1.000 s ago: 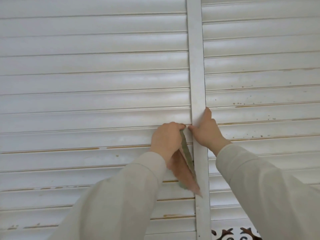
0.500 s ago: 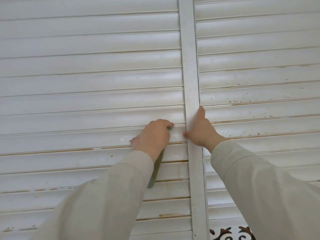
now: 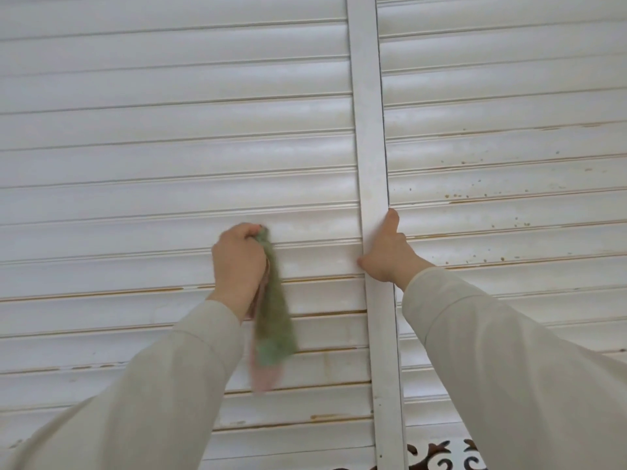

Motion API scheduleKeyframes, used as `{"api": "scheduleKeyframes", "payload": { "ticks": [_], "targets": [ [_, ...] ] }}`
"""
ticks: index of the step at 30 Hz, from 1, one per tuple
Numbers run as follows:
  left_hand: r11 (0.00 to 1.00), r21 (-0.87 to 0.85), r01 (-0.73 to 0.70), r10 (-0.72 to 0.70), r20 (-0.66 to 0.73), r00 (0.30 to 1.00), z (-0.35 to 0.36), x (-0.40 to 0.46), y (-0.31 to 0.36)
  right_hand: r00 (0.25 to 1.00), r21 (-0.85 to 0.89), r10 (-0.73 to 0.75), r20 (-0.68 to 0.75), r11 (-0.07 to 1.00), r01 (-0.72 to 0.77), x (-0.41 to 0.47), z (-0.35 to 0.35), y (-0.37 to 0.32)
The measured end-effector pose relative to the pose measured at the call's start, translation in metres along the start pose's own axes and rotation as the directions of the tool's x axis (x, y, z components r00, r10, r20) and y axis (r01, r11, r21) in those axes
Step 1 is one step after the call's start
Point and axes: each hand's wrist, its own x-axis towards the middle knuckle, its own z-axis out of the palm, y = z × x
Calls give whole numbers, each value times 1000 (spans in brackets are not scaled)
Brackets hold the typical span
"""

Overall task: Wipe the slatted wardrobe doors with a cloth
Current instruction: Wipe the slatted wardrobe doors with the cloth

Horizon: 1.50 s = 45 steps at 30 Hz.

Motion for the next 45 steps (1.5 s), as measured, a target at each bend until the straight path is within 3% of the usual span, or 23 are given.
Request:
{"api": "scheduleKeyframes", "payload": {
  "ticks": [3, 7, 9, 11, 14, 18, 21, 23, 27, 32, 37, 40, 45],
  "targets": [
    [969, -234, 79, -90, -37, 995, 5, 9, 17, 999, -44, 37, 29, 998, -36, 4, 2, -4],
    [980, -198, 26, -13, 65, 998, 46, -2, 48, 997, -40, 56, 48, 998, -54, 8, 5, -2],
    [911, -410, 51, 37, 203, 979, 71, -9, 59, 998, -16, 51, 49, 999, -50, 10, 7, 1],
    [865, -500, 51, 111, 288, 951, 91, -16, 62, 997, -6, 40, 70, 999, -40, 12, 7, 3],
    [934, -339, -110, 222, 313, 923, 105, -18, 58, 997, 8, 34, 72, 999, -34, 14, 5, 6],
    [925, -217, -310, 371, 359, 856, 100, -13, 49, 996, -29, 34, 86, 999, -32, 12, -1, 10],
    [915, -134, -380, 403, 267, 875, 86, -6, 36, 996, -53, 35, 88, 998, -30, 10, -2, 11],
    [927, -209, -311, 353, 205, 913, 73, 2, 28, 996, -54, 31, 87, 998, -27, 10, -2, 10],
    [910, -412, -39, 139, 217, 966, 42, 20, 18, 996, -52, 31, 85, 998, -27, 11, 2, 8],
    [935, -354, 22, 28, 135, 990, -12, 46, 1, 997, -52, 32, 73, 998, -28, 11, 5, 6],
    [890, -439, 122, -101, 69, 992, -42, 53, -13, 998, -66, 44, 52, 997, -41, 7, 8, 1],
    [864, -482, 150, -99, 129, 987, -27, 45, 2, 997, -71, 56, 57, 996, -52, 4, 10, -4],
    [935, -356, -14, 113, 262, 958, 38, 29, 38, 996, -61, 58, 63, 997, -54, 1, 13, -6]
  ]
}}
